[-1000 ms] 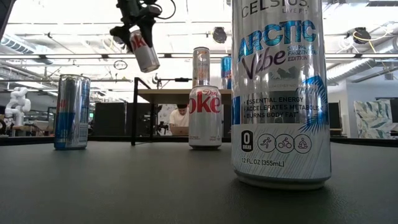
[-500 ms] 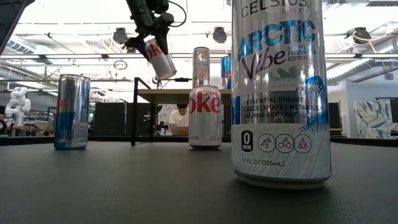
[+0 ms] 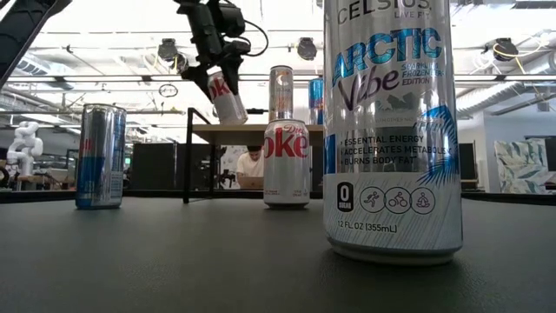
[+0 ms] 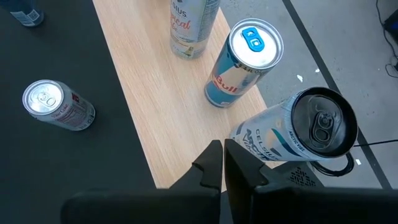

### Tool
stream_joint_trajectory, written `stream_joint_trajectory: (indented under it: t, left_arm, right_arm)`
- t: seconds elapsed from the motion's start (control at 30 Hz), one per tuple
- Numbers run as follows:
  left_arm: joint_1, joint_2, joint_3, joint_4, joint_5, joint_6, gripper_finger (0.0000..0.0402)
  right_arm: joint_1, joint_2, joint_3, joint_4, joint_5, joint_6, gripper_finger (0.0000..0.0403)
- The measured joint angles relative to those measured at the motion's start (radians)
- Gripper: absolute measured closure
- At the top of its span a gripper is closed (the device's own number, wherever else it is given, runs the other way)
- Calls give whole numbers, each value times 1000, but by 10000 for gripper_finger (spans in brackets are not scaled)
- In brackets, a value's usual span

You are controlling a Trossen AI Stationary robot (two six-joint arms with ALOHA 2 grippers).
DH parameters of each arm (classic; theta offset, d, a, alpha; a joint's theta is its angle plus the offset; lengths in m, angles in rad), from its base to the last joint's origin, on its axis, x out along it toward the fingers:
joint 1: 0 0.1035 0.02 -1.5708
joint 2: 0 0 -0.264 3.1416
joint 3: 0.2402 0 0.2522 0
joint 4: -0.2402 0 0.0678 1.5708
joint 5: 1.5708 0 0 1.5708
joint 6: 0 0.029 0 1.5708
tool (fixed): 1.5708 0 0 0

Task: Place canned beverage on shelf
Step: Put the top red and silver soda can on the shelf

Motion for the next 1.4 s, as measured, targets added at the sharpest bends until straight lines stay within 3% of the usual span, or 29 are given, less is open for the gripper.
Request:
stream_joint_trajectory:
  t: [0.27,1.17,1.4]
  left_arm:
    - [-4,7,0,-8,-57,20,103]
    - [-14,6,0,-10,-38,26,102]
    - [-13,6,0,-6,-13,25,87]
  right_arm:
    - [0,0,0,0,-2,0,403]
    - [0,0,0,1,-3,26,403]
    - [0,0,0,1,-3,26,403]
